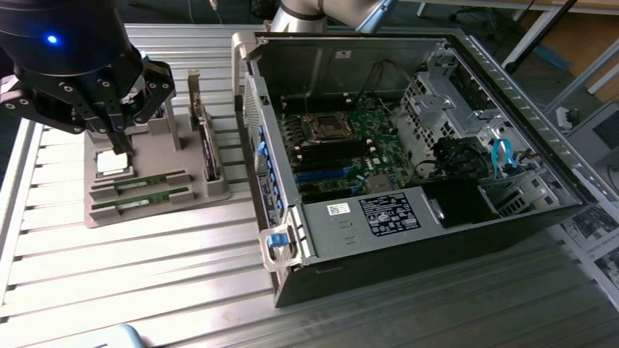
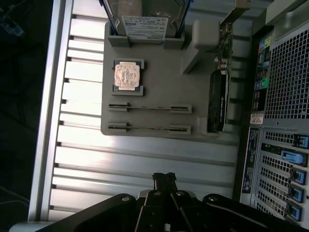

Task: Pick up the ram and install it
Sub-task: 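Pick up the ram and move it above insertion slot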

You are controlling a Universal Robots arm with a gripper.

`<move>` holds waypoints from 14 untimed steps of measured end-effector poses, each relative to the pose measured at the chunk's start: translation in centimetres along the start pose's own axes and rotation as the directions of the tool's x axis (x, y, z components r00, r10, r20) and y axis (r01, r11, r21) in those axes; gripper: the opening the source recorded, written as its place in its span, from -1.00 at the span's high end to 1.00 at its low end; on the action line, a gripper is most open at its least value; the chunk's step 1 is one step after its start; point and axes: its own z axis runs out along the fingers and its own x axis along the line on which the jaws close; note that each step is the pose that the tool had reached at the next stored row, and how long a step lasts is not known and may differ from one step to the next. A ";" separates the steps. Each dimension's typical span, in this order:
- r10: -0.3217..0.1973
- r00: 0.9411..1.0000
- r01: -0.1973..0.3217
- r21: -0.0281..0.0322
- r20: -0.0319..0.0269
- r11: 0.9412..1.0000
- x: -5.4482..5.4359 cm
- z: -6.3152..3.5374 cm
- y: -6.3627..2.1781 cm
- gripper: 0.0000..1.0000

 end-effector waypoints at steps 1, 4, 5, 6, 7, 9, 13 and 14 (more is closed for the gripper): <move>-0.004 1.000 0.004 0.000 0.000 1.000 0.0 0.00 0.00 0.79; -0.020 1.000 0.020 -0.001 -0.001 1.000 0.0 0.01 -0.01 0.79; -0.024 1.000 0.024 -0.001 -0.001 1.000 0.0 0.01 -0.01 0.79; -0.028 1.000 0.028 -0.001 -0.001 1.000 0.0 0.01 -0.01 0.79; -0.032 0.999 0.032 -0.001 -0.001 0.999 0.0 0.02 -0.01 0.79; -0.043 0.999 0.043 -0.001 -0.002 0.999 0.0 0.02 -0.01 0.79; -0.063 0.998 0.063 -0.002 -0.003 0.998 0.0 0.03 -0.02 0.79; -0.068 0.998 0.068 -0.002 -0.003 0.998 0.0 0.03 -0.02 0.79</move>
